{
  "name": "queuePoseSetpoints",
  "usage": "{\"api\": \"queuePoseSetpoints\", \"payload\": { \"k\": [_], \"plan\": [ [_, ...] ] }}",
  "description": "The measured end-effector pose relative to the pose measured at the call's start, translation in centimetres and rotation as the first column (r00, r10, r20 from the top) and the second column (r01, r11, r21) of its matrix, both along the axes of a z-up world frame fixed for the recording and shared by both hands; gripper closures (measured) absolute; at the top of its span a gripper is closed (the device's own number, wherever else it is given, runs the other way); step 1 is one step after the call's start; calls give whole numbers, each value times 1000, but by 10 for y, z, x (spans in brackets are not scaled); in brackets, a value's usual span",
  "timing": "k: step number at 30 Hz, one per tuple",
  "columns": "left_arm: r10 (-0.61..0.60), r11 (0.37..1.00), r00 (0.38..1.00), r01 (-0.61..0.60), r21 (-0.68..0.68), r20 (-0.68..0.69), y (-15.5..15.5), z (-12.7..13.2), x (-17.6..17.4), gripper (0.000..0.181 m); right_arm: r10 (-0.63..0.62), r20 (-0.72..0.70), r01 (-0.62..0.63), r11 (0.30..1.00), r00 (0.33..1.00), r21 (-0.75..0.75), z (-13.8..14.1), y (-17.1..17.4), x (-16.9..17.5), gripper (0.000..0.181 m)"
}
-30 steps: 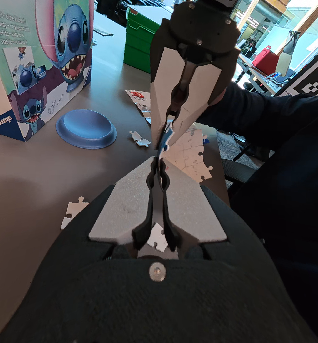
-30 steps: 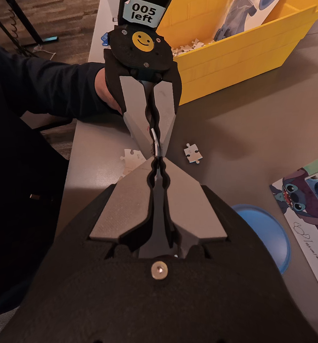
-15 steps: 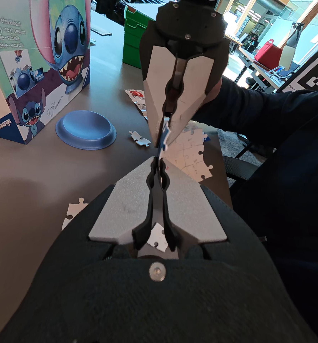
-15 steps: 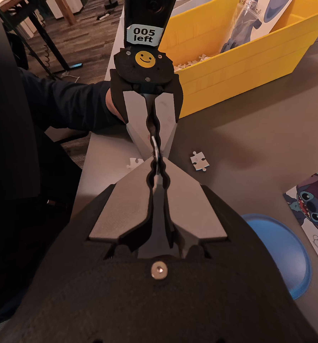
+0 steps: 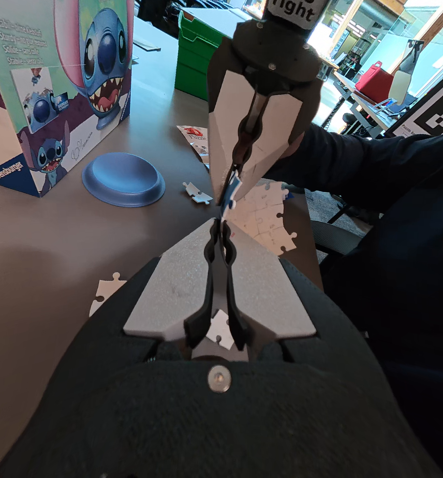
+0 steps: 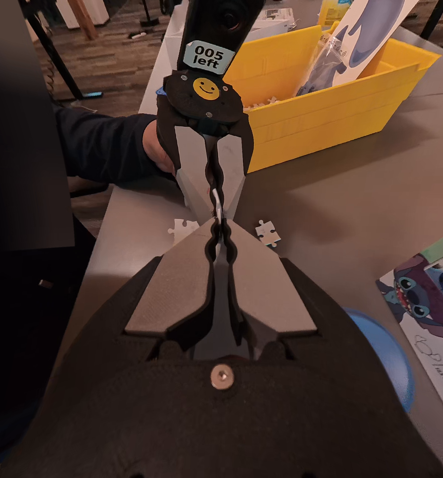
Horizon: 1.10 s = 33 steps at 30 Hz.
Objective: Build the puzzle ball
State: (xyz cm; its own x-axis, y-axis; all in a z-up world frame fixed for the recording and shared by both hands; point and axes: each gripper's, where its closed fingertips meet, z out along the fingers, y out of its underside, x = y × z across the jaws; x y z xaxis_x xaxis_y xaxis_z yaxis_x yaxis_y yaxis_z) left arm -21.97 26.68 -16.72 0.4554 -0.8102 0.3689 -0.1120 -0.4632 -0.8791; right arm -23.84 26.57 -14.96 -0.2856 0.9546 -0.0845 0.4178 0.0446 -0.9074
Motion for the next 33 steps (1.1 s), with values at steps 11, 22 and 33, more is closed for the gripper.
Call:
{"api": "queuePoseSetpoints", "payload": {
  "k": [11,22,33],
  "plan": [
    [-3,999,1000,4,-49,24,1,-4,1,181,-41,-24,38,992,999,-124,7,8,11,153],
    [18,977,1000,-23,-212,-23,5,-32,5,181,-45,68,59,973,997,-224,-14,12,0,156],
    [7,977,999,-16,-215,-38,4,-35,9,181,40,126,-5,964,991,-266,-32,3,-1,180]
  ]
}}
